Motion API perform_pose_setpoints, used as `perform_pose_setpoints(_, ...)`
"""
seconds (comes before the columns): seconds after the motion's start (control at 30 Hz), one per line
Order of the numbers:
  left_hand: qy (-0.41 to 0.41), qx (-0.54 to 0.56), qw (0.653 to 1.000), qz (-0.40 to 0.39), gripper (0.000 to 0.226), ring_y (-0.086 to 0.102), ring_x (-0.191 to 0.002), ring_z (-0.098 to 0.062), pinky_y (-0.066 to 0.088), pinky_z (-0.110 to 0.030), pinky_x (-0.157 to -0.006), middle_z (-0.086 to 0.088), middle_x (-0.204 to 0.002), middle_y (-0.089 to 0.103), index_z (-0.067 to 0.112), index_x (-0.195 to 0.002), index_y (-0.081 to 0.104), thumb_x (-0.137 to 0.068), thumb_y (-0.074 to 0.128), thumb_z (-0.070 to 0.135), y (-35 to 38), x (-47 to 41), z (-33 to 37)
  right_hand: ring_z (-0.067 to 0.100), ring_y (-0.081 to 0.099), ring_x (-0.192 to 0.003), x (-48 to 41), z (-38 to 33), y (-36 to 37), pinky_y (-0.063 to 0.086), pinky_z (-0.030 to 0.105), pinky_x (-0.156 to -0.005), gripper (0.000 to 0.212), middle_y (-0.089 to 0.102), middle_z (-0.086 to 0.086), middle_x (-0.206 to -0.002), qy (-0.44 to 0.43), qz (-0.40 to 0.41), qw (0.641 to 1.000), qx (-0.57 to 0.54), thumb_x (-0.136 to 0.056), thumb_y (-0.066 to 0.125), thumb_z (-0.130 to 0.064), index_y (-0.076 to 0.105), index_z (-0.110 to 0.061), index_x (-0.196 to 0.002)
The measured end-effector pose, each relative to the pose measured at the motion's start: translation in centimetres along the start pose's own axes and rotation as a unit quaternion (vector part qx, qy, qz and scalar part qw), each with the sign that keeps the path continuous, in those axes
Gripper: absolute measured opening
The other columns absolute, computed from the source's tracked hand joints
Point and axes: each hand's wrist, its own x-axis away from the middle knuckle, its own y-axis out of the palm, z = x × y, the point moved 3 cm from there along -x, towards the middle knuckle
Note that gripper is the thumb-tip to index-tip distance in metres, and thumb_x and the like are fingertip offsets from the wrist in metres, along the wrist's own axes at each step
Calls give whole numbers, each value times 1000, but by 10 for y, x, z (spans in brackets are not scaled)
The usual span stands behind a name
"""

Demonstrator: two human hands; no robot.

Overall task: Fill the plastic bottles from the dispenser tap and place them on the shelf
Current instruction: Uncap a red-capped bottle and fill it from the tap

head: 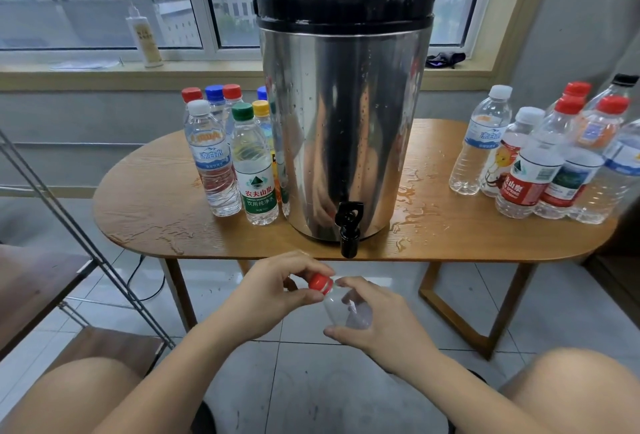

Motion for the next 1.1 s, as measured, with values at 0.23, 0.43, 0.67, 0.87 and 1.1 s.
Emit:
perform_pose_setpoints(0.23,-20,-26,992,121,38,71,-95,-7,52,-17,-77,19,-96,76,36,-110,75,-79,87,54,-10,-7,-2,2,59,-116,-3,5,5,51,30,-98,74,64,-24,-125,26,22,998,-46,-72,77,-82,47,-53,-132)
perform_pose_setpoints(0.43,-17,-169,966,196,31,64,-93,-5,57,-25,-80,21,-98,69,35,-105,76,-81,89,49,-28,-20,-17,-4,56,-122,-4,9,0,49,24,-100,72,62,-24,-130,22,55,996,-62,-76,83,-73,56,-46,-137)
perform_pose_setpoints(0.67,-8,-213,956,204,43,57,-100,-12,53,-35,-82,20,-103,65,29,-113,80,-79,90,53,-28,-28,-29,-6,57,-118,-4,12,-2,51,26,-100,72,63,-23,-123,42,61,995,-65,-76,87,-69,58,-45,-137)
perform_pose_setpoints(0.87,-5,-134,968,212,35,64,-97,-2,51,-13,-80,26,-105,65,33,-112,77,-82,88,49,-30,-22,-11,1,61,-115,-6,16,-2,55,34,-100,76,66,-23,-121,62,73,992,-77,-72,83,-75,59,-43,-137)
perform_pose_setpoints(1.1,24,39,977,210,22,72,-93,-10,51,-15,-76,14,-95,79,27,-107,82,-94,75,44,-20,-23,40,2,60,-117,-6,11,-3,54,33,-101,71,63,-22,-122,88,66,991,-80,-75,88,-66,57,-44,-135)
